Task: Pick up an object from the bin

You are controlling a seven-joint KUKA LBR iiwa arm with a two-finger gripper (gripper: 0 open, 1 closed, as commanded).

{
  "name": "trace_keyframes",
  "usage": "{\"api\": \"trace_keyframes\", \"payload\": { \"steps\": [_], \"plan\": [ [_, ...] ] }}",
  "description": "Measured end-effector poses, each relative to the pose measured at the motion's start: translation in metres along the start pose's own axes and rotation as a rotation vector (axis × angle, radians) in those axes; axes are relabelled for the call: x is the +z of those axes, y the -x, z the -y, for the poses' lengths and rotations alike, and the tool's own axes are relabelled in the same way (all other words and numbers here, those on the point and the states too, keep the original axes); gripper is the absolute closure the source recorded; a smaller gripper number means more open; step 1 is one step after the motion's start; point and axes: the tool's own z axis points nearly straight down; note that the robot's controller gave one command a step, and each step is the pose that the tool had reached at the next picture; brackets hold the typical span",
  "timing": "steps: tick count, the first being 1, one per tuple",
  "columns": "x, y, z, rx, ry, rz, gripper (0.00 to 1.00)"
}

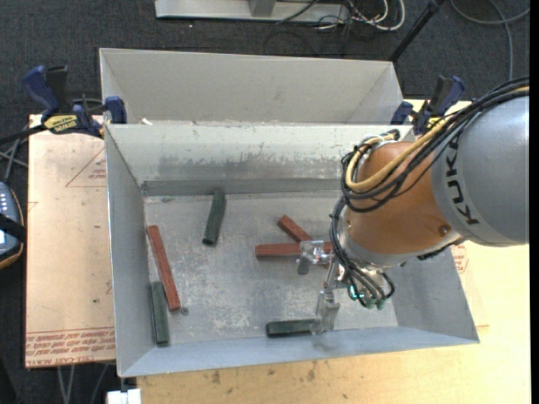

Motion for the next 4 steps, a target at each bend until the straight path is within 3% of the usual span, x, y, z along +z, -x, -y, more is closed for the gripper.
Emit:
{"api": "trace_keyframes", "payload": {
  "steps": [1,2,3,4],
  "plan": [
    [-0.003,0.002,0.000,0.001,0.000,0.006,0.00],
    [0.033,0.005,-0.015,-0.080,-0.001,0.012,0.00],
    [0.078,0.015,-0.039,-0.043,0.001,0.008,1.00],
    [0.077,0.017,-0.039,-0.041,0.001,0.015,0.00]
  ]
}}
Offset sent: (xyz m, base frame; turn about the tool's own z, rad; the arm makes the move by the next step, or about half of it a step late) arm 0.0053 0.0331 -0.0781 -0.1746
